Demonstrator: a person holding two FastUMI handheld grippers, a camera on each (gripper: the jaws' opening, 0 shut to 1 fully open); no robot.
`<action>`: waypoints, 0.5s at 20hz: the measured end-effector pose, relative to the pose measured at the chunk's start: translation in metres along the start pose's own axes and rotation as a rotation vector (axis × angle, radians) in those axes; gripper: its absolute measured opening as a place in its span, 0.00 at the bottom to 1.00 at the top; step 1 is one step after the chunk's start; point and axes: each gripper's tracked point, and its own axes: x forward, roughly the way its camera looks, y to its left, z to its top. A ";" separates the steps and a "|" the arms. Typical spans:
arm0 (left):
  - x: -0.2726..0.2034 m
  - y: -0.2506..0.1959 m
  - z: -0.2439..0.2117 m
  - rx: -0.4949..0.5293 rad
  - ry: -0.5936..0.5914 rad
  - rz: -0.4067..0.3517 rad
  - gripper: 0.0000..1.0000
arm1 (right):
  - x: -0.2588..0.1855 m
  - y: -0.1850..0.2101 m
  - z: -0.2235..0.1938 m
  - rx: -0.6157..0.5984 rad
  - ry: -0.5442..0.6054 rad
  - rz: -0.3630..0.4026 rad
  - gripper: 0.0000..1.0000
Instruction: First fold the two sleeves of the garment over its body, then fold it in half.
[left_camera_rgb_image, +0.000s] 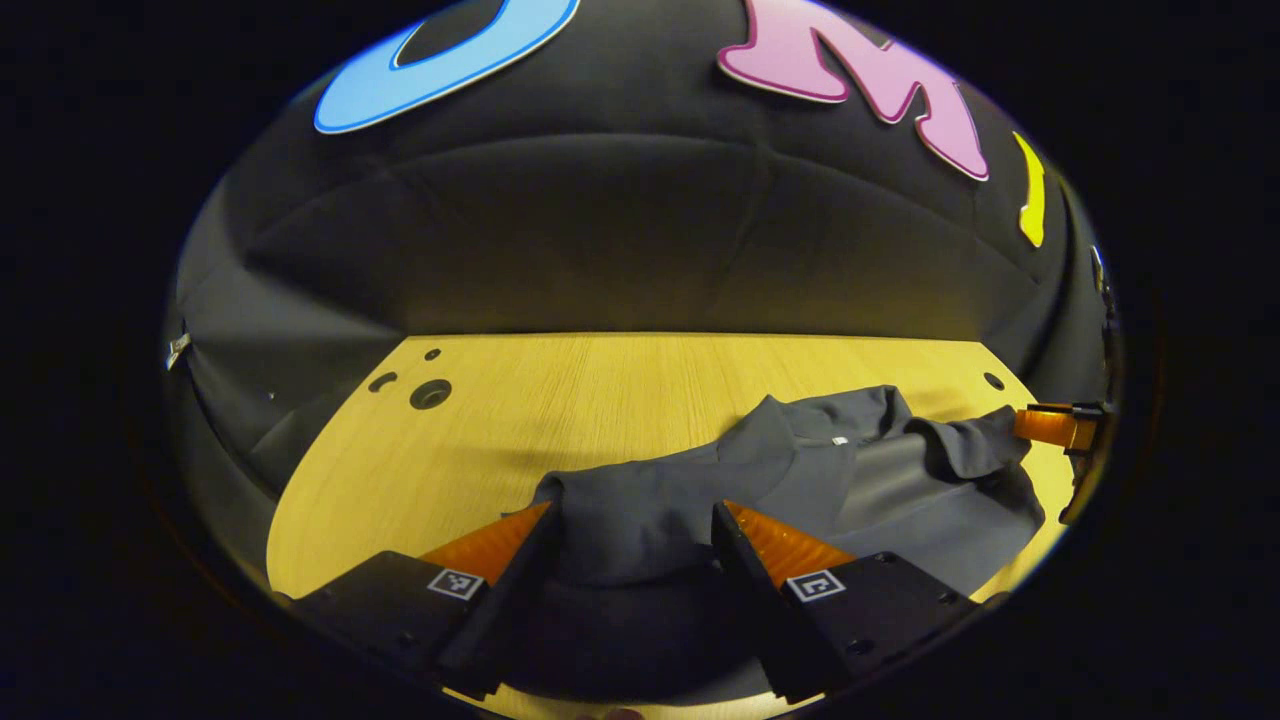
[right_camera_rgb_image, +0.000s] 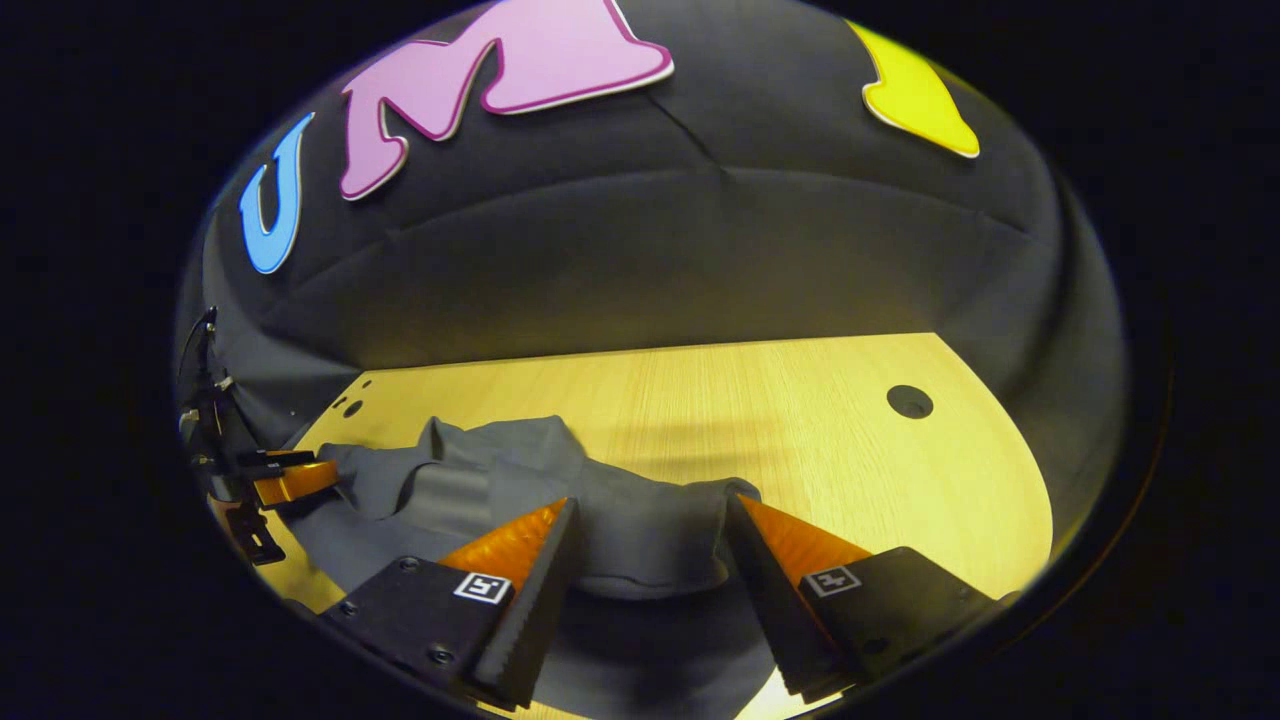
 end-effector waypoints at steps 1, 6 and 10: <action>-0.011 -0.003 0.003 0.003 -0.009 -0.011 0.94 | -0.010 0.003 0.003 -0.004 -0.010 0.002 0.90; -0.069 -0.011 0.012 -0.010 -0.052 -0.043 0.94 | -0.069 0.020 0.016 -0.003 -0.057 0.027 0.91; -0.121 -0.015 0.025 -0.013 -0.106 -0.055 0.94 | -0.113 0.034 0.027 -0.015 -0.090 0.049 0.90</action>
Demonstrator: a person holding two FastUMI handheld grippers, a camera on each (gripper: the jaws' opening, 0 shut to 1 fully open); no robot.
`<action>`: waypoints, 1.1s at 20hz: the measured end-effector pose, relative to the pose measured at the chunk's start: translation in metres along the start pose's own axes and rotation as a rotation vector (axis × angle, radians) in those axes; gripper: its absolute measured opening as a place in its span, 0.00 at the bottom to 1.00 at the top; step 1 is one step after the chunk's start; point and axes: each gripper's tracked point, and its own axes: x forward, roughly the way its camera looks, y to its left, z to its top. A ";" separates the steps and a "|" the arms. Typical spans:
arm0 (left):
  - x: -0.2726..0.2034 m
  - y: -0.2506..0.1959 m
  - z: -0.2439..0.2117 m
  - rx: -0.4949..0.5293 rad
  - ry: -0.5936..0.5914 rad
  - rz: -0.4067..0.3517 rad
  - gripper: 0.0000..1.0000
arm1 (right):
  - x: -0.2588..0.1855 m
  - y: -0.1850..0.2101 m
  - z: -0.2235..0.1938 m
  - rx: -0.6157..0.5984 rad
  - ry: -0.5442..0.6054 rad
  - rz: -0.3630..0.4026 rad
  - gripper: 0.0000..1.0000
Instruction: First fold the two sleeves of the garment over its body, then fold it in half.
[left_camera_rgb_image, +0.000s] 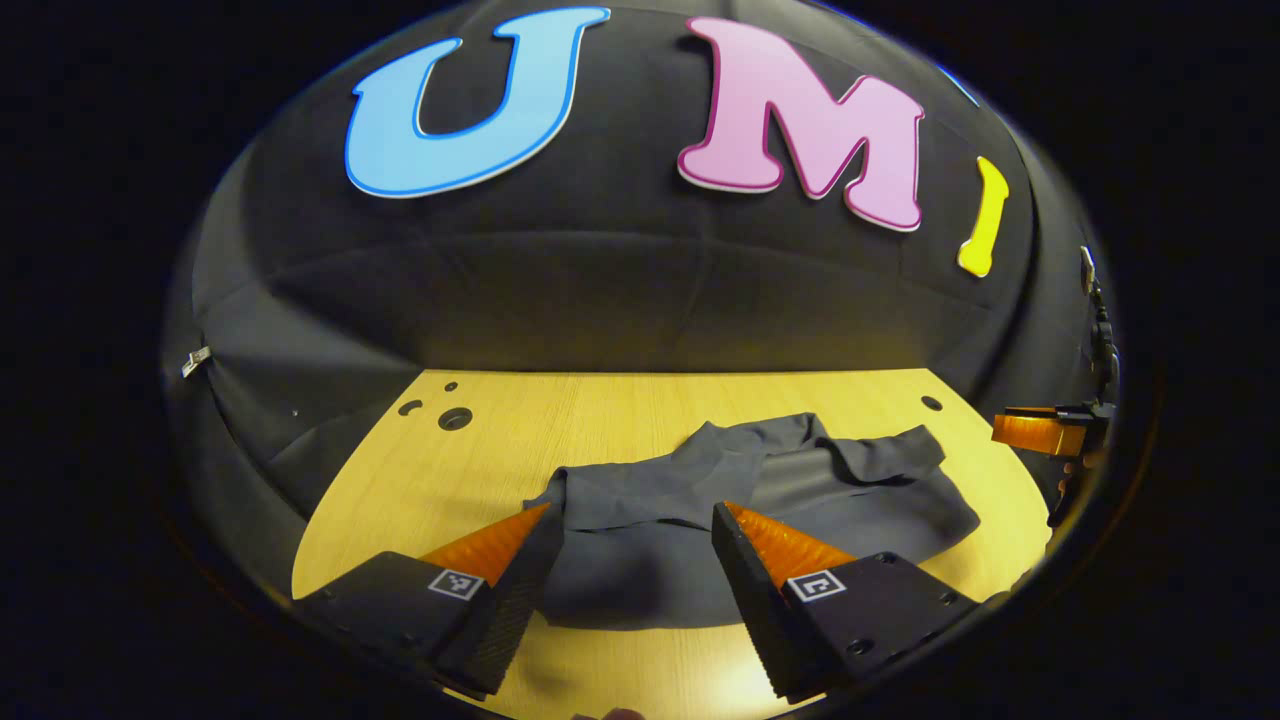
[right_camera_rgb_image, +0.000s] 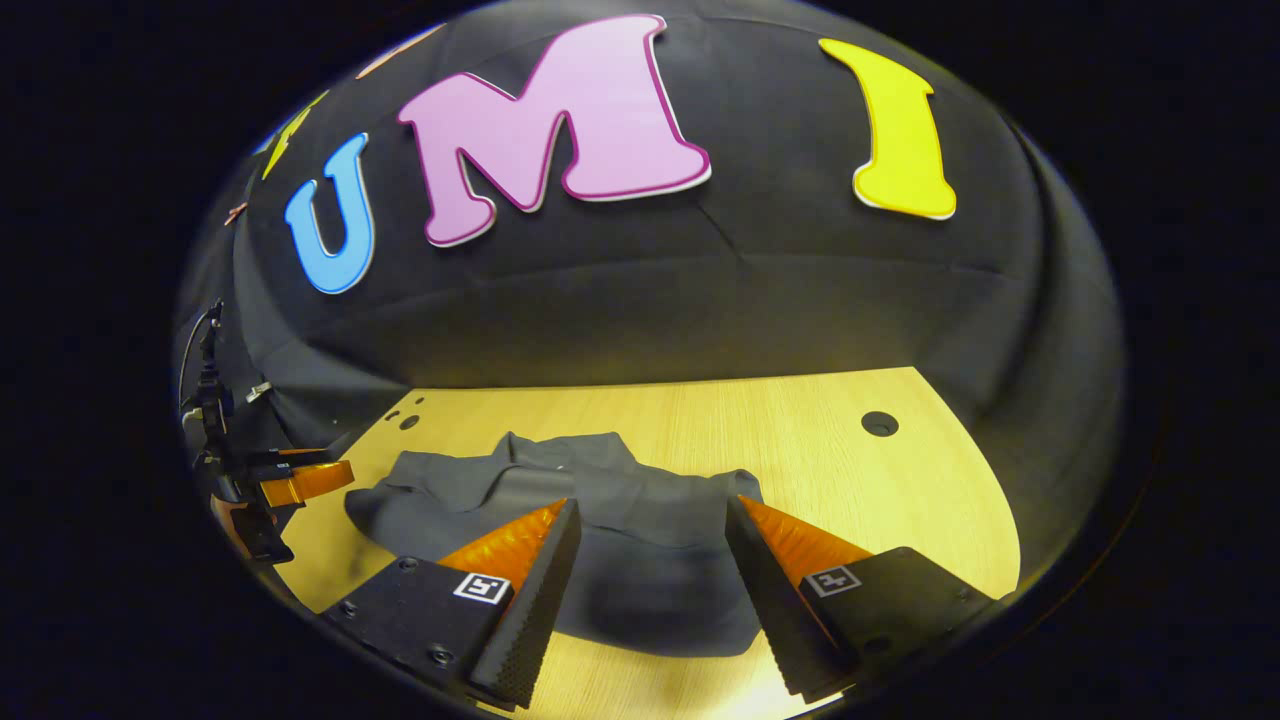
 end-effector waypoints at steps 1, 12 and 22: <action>-0.012 -0.003 0.004 0.007 -0.013 -0.008 0.94 | -0.011 0.004 0.003 -0.001 -0.009 0.009 0.91; -0.124 -0.031 0.016 0.013 -0.104 -0.049 0.94 | -0.111 0.037 0.017 -0.007 -0.099 0.038 0.90; -0.177 -0.058 -0.013 0.027 -0.087 -0.134 0.94 | -0.156 0.054 -0.004 -0.009 -0.076 0.082 0.90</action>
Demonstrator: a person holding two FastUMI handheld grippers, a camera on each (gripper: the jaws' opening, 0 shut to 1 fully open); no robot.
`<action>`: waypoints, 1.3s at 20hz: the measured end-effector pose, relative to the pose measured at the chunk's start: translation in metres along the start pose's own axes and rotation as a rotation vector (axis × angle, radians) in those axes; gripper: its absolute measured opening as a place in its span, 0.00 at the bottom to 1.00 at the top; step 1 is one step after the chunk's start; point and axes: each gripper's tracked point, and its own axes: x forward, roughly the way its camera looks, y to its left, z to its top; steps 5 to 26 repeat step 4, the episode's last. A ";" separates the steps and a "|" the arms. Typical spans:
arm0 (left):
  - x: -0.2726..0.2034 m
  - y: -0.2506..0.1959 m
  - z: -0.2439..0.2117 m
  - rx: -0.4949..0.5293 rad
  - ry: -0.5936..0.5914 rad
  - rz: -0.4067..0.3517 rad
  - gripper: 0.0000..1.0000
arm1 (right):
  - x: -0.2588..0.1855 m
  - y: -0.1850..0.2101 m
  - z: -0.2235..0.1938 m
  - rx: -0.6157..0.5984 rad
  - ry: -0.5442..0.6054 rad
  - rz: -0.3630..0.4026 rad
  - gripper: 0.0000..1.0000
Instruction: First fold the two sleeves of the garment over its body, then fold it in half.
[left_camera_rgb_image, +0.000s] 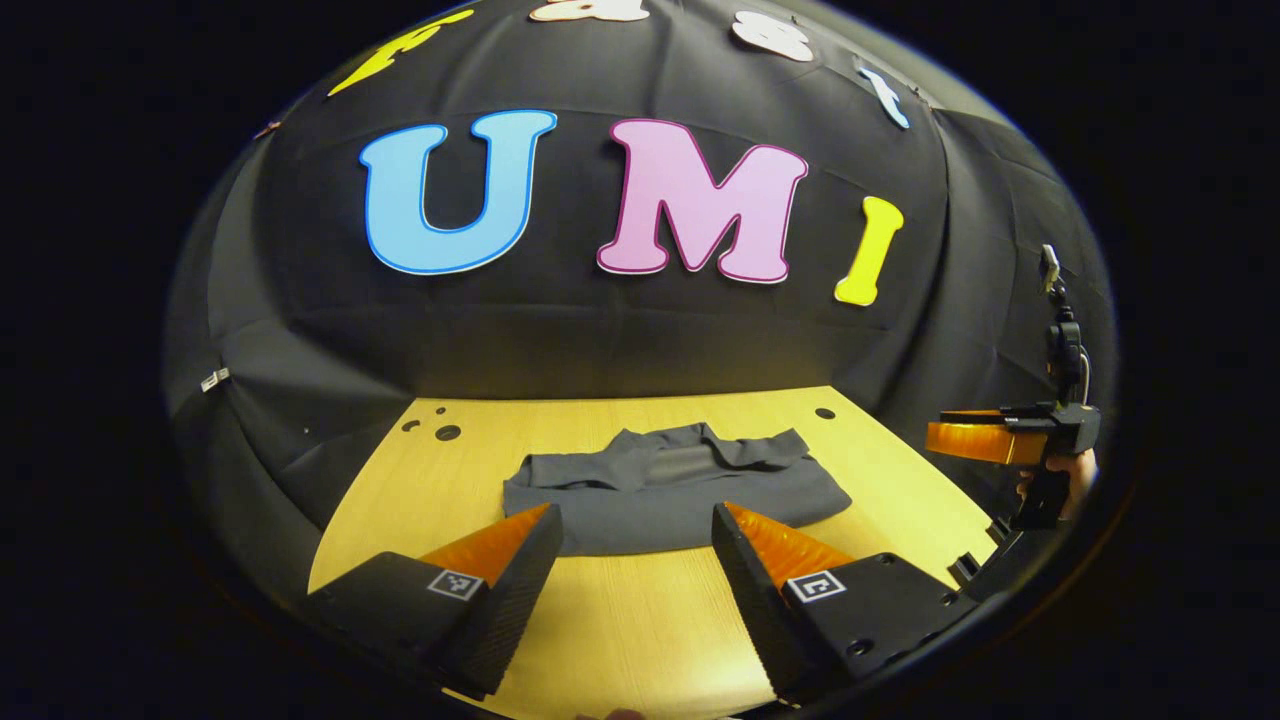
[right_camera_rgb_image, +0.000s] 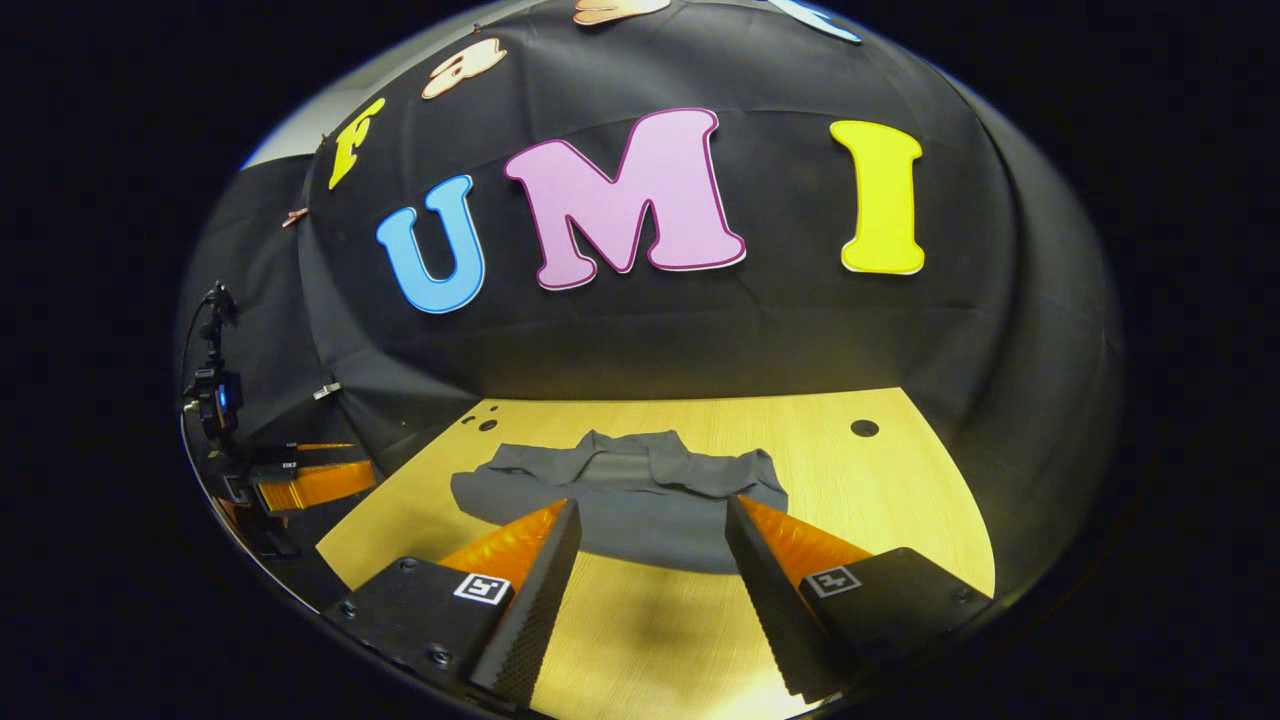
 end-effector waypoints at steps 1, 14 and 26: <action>-0.003 -0.004 -0.002 -0.004 0.003 -0.005 0.94 | -0.001 0.000 -0.003 0.002 0.002 -0.003 0.90; -0.010 -0.007 -0.010 0.006 0.010 -0.005 0.94 | -0.006 -0.001 -0.011 0.021 0.002 -0.029 0.91; -0.010 -0.007 -0.010 0.006 0.010 -0.005 0.94 | -0.006 -0.001 -0.011 0.021 0.002 -0.029 0.91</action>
